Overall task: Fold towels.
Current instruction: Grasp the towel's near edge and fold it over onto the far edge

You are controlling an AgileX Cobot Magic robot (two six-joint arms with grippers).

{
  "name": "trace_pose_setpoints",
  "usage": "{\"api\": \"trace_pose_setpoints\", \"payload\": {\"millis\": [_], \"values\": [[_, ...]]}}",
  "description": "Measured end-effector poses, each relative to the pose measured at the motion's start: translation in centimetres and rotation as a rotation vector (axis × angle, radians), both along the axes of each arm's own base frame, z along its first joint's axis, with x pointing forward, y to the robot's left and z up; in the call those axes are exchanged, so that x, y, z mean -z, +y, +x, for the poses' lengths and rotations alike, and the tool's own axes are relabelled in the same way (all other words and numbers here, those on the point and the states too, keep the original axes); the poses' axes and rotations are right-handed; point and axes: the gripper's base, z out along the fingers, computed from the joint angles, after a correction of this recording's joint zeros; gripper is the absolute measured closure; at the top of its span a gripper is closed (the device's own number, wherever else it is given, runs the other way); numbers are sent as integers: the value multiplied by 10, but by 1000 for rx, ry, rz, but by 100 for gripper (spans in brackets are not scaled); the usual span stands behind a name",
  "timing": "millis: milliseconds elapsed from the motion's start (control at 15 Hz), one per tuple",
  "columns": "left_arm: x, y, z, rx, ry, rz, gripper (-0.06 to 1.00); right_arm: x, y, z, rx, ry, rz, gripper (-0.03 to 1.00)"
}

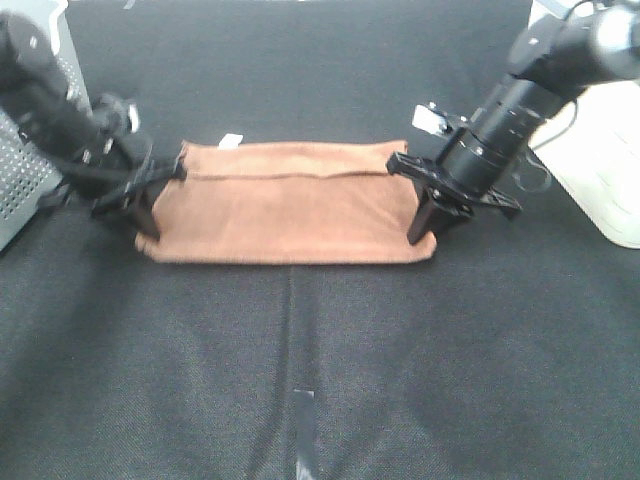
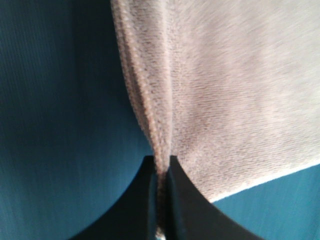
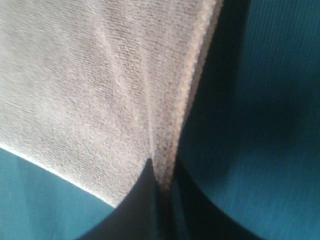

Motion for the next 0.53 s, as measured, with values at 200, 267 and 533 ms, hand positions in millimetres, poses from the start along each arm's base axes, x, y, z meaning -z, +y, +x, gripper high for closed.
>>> {"api": "trace_pose_setpoints", "payload": {"millis": [200,267,533], "values": [[7,7,-36,1,21,40,93,8,-5,-32,-6,39,-5,97],[3,8,-42,-1,1,48,93,12,-5,-38,-15,46,-2,97],[-17,7,-27,-17,-79,46,93,-1,-2,-27,-52,-33,25,97]]}}
